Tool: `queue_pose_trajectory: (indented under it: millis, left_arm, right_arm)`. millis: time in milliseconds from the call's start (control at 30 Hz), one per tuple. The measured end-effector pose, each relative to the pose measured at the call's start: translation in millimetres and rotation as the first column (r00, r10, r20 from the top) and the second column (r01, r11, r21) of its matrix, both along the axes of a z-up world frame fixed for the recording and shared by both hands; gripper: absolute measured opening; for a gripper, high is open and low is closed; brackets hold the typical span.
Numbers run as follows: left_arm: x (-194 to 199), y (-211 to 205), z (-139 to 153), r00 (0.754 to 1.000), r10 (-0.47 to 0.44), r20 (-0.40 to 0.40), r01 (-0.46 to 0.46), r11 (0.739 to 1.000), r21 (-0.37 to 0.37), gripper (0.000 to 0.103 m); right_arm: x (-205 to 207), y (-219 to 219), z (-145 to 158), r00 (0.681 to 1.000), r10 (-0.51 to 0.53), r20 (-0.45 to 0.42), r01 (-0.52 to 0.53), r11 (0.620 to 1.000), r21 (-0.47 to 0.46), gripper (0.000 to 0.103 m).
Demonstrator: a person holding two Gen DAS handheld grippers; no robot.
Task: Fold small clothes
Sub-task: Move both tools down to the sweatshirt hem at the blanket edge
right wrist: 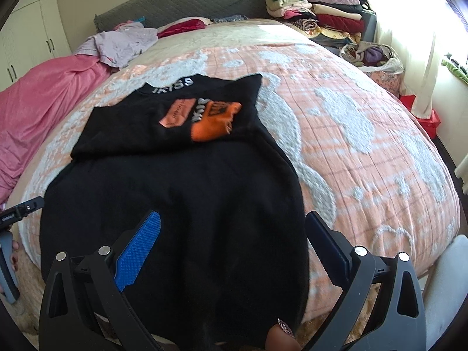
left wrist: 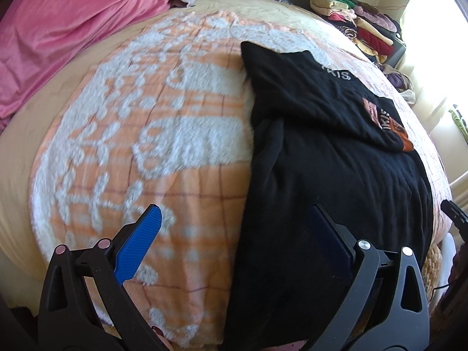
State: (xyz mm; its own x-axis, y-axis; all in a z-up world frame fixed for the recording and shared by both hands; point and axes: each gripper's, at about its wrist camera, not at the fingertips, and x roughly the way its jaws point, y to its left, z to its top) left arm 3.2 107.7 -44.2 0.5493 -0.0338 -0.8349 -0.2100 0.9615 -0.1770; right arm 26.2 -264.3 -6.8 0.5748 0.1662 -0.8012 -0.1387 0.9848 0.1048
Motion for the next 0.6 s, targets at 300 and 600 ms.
queue_pose_trajectory:
  millis: [300, 600]
  left_arm:
    - [-25.4, 1.4, -10.3, 1.0, -0.015, -0.022, 0.015, 1.0, -0.007, 0.093]
    - [-47.8, -5.0, -15.5, 0.998, -0.045, -0.048, 0.042, 0.997, -0.064, 0.07]
  right_arm:
    - [-18.4, -25.0, -20.4, 0.997, -0.037, -0.071, 0.037, 0.999, -0.004, 0.098]
    - [-36.4, -32.5, -44.1, 0.988, -0.01, -0.154, 0.005, 0.999, -0.037, 0.075]
